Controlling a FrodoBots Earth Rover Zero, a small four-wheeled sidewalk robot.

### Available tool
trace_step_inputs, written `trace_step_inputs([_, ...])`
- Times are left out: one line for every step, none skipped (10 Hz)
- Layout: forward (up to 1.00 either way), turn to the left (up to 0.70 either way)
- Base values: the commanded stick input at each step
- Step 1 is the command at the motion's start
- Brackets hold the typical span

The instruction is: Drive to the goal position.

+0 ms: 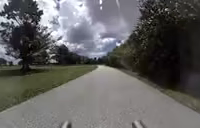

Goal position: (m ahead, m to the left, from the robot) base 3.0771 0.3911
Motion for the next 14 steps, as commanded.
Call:
trace_step_inputs([0.7, 0.04])
trace_step_inputs([0.7, 0.04])
trace_step_inputs([0.7, 0.04])
trace_step_inputs([0.7, 0.04])
trace_step_inputs([0.7, 0.05])
trace_step_inputs([0.7, 0.05])
trace_step_inputs([0.7, 0.05])
trace_step_inputs([0.7, 0.05])
trace_step_inputs([0.7, 0.05])
trace_step_inputs([0.7, 0.05])
trace_step_inputs([0.7, 0.05])
trace_step_inputs([0.7, 0.05])
trace_step_inputs([0.7, 0.05])
trace_step_inputs([0.7, 0.05])
